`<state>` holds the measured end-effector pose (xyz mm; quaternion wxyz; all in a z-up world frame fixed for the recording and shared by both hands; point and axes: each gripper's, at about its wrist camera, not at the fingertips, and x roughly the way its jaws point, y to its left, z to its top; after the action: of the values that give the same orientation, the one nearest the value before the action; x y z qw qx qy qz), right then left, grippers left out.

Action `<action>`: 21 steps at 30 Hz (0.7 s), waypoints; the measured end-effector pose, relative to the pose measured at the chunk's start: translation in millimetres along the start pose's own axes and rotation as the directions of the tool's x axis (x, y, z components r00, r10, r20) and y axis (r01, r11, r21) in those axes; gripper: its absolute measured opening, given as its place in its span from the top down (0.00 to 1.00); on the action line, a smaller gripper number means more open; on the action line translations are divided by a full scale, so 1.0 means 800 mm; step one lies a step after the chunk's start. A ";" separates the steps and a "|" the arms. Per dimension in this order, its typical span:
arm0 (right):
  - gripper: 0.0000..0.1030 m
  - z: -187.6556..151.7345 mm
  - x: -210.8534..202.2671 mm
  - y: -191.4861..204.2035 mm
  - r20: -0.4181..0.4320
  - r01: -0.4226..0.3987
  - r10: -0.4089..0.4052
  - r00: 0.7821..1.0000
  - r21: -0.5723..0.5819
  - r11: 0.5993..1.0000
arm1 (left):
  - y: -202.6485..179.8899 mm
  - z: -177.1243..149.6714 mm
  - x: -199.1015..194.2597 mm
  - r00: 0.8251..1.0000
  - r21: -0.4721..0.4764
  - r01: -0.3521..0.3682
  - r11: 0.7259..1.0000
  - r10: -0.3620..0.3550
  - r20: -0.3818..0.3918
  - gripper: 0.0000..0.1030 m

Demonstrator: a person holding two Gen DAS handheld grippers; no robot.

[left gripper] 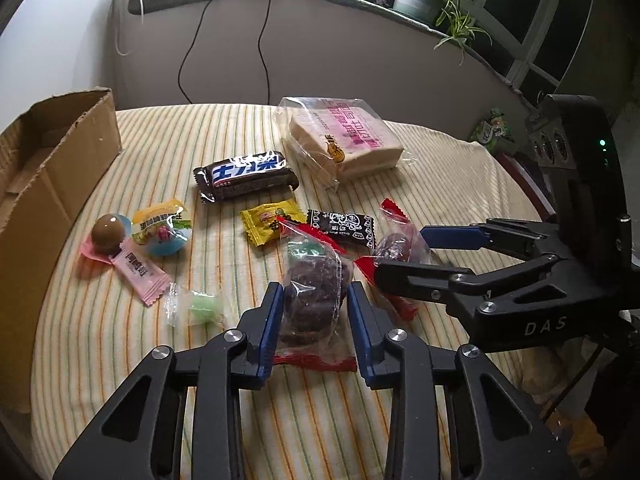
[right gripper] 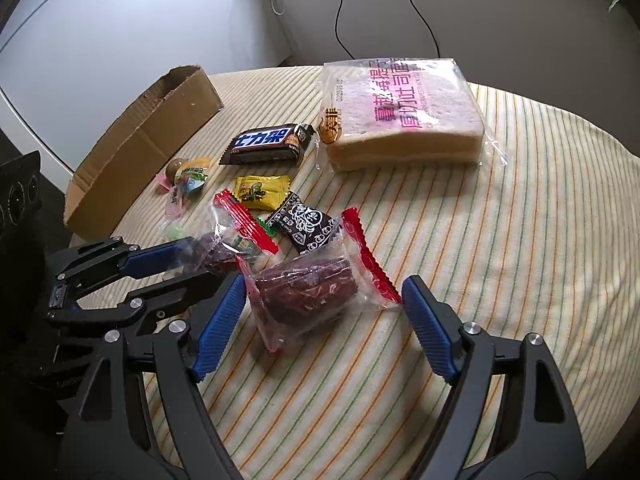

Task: Organize snacks
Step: 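Move both tools back to the snacks on the bed, then grasp a bagged meat snack with the left tool while the right tool grasps another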

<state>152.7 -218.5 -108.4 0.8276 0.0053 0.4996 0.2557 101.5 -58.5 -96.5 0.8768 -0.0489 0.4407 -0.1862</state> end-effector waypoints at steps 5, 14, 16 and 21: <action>0.34 0.001 0.000 0.002 -0.002 -0.032 0.032 0.999 -0.007 0.999 | 0.004 -0.003 -0.005 1.000 -0.010 -0.002 1.000 0.002 0.005 0.71; 0.45 -0.001 -0.007 0.007 0.006 -0.015 0.016 1.000 -0.031 0.999 | 0.010 -0.009 -0.021 1.000 -0.021 -0.014 1.000 0.015 0.022 0.71; 0.49 -0.002 -0.007 0.010 0.007 -0.013 0.014 1.000 -0.041 0.999 | 0.012 -0.010 -0.026 0.999 -0.021 -0.016 1.000 0.017 0.030 0.71; 0.52 -0.004 -0.008 0.015 0.014 0.003 -0.003 1.000 -0.059 0.998 | 0.014 -0.010 -0.033 0.999 -0.023 -0.021 1.000 0.022 0.043 0.71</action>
<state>142.7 -211.2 -101.4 0.8313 -0.0179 0.4861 0.2690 83.9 -37.6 -84.4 0.8875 -0.0582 0.4241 -0.1706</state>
